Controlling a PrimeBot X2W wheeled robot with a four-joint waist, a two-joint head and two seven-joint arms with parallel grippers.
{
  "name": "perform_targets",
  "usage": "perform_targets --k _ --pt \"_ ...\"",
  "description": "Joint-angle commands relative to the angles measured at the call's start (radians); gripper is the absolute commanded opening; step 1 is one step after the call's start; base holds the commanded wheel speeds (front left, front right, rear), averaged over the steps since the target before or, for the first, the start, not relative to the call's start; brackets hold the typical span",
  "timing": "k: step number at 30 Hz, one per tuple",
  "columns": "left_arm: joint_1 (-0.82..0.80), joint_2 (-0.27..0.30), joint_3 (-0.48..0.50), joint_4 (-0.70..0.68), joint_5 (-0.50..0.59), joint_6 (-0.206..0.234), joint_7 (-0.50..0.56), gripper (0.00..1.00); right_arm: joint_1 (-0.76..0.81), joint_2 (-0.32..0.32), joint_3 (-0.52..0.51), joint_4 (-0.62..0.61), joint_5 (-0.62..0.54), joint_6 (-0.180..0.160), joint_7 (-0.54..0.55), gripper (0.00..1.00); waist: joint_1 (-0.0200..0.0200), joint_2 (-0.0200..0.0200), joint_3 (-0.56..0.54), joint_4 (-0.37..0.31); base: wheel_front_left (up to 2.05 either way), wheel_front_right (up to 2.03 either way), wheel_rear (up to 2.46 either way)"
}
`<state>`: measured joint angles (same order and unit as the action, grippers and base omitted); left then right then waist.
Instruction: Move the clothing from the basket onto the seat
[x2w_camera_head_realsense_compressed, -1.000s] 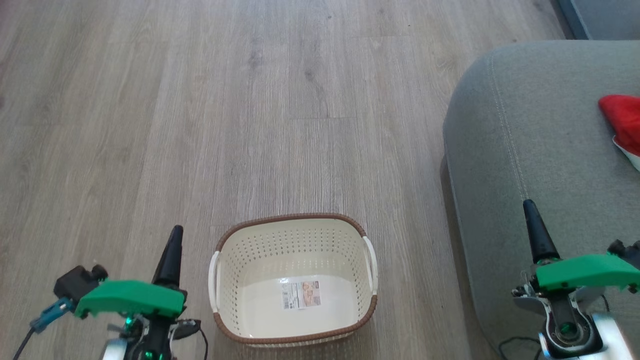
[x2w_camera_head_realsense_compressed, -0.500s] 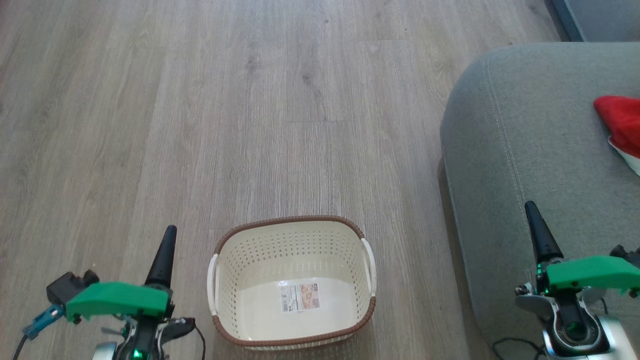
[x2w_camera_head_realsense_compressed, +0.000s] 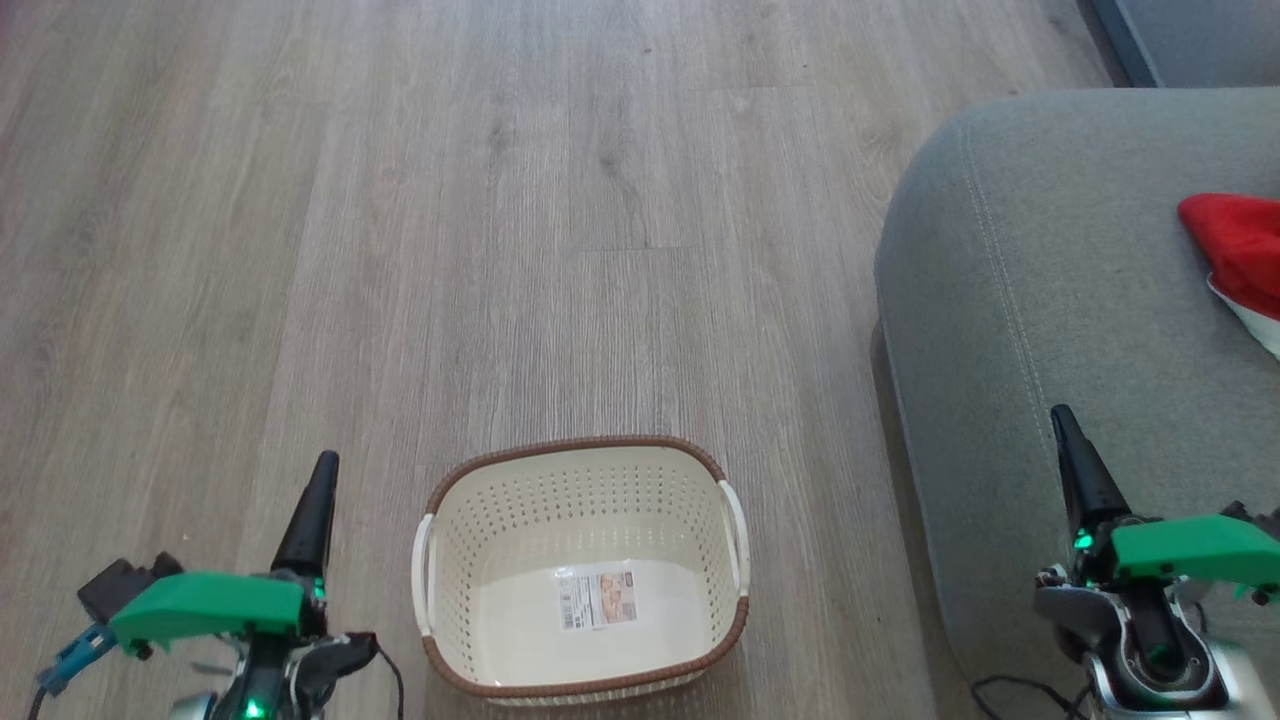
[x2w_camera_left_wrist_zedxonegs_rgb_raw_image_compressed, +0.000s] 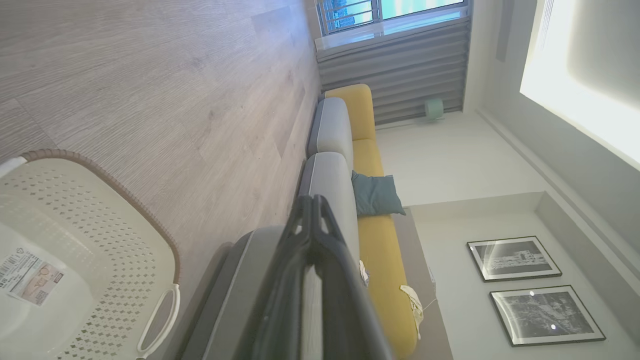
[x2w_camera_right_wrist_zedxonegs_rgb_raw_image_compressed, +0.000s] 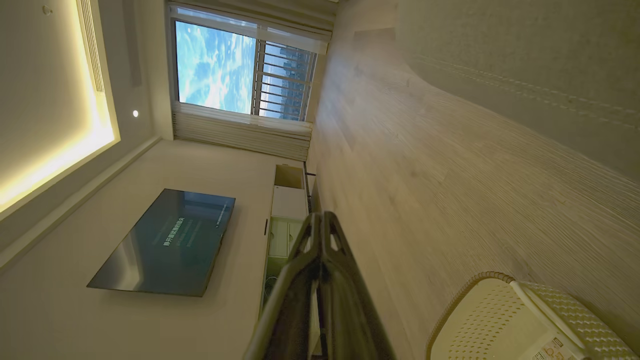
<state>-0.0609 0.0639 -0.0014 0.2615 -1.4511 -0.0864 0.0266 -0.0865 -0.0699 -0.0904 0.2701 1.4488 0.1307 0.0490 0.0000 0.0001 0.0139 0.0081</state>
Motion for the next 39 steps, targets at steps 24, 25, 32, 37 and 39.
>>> perform_targets --k 24,25,32,37,39 --pt "-0.044 0.011 0.081 -0.018 -0.186 -0.044 0.059 0.00 -0.021 0.013 -0.015 -0.026 0.166 0.000 0.058 0.00 0.0000 -0.0001 -0.011 -0.008 0.00 0.00 0.00" --pt "-0.044 0.011 0.082 -0.018 -0.186 -0.044 0.060 0.00 -0.021 0.014 -0.016 -0.026 0.166 0.000 0.058 0.00 0.0000 -0.0001 -0.011 -0.008 0.00 0.00 0.00" --pt "-0.044 0.009 0.084 -0.018 -0.183 -0.044 0.062 0.00 -0.021 0.014 -0.016 -0.026 0.166 0.000 0.059 0.00 0.0000 -0.0001 -0.011 -0.008 0.00 0.00 0.00" --pt "-0.045 0.007 0.086 -0.018 -0.182 -0.044 0.063 0.00 -0.021 0.015 -0.017 -0.026 0.165 0.000 0.059 0.00 0.0000 -0.0001 -0.011 -0.008 0.00 0.00 0.00" --pt "-0.045 0.007 0.087 -0.018 -0.181 -0.044 0.064 0.00 -0.021 0.015 -0.017 -0.026 0.165 0.000 0.059 0.00 0.0000 -0.0001 -0.011 -0.008 0.00 0.00 0.00"
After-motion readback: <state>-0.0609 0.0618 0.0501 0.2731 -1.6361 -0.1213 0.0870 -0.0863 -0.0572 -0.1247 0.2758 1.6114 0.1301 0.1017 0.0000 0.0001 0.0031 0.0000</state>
